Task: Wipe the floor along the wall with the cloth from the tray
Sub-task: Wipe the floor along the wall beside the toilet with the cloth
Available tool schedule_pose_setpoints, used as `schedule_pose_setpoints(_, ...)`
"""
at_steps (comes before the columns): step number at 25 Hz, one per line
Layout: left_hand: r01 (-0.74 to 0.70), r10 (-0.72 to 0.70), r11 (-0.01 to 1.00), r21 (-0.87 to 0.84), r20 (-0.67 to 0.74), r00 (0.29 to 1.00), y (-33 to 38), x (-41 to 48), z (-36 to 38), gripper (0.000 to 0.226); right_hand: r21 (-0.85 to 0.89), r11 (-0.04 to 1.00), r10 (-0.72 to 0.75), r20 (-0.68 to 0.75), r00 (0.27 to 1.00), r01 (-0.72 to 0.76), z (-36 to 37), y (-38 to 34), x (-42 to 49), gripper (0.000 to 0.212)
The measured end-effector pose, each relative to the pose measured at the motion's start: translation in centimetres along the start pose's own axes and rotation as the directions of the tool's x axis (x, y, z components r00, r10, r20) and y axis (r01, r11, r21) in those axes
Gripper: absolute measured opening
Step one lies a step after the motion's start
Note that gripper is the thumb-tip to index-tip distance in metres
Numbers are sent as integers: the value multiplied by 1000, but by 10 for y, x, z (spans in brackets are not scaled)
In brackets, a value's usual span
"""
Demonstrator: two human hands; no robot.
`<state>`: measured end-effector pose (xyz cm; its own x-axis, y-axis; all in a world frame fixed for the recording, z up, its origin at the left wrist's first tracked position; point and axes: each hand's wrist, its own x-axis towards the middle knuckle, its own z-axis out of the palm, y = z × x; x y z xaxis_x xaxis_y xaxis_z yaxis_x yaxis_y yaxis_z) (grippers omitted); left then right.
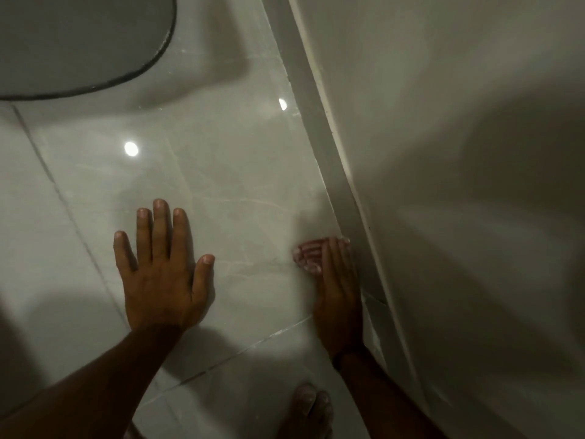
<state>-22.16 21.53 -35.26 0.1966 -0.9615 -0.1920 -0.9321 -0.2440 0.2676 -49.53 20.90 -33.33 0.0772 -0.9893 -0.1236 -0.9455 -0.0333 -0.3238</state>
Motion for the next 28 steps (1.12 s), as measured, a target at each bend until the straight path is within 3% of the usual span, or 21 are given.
schedule_pose_setpoints(5,3,-3,1000,-18,-4,1000,2,-1,0,84,5,1000,4,28,1000,-4,1,5,-12,48)
schedule_pose_setpoints(9,8,-8,1000,-27,-4,1000,3,-1,0,85,27,995,-95,-31,995,95,12,-41,99,48)
schedule_pose_setpoints(12,14,-14,1000,-27,-3,1000,3,-1,0,85,47,996,-67,-65,996,70,20,-76,169,51)
schedule_pose_setpoints(16,8,-8,1000,-20,-5,1000,2,0,-2,85,18,995,-95,-33,995,96,12,-42,114,52)
schedule_pose_setpoints(22,7,-7,1000,-30,-1,1000,2,0,-1,85,-5,999,52,61,997,-52,-11,12,-38,50)
schedule_pose_setpoints(28,12,-12,1000,-26,5,1000,1,-1,0,85,38,999,-36,-31,999,37,13,-41,89,51)
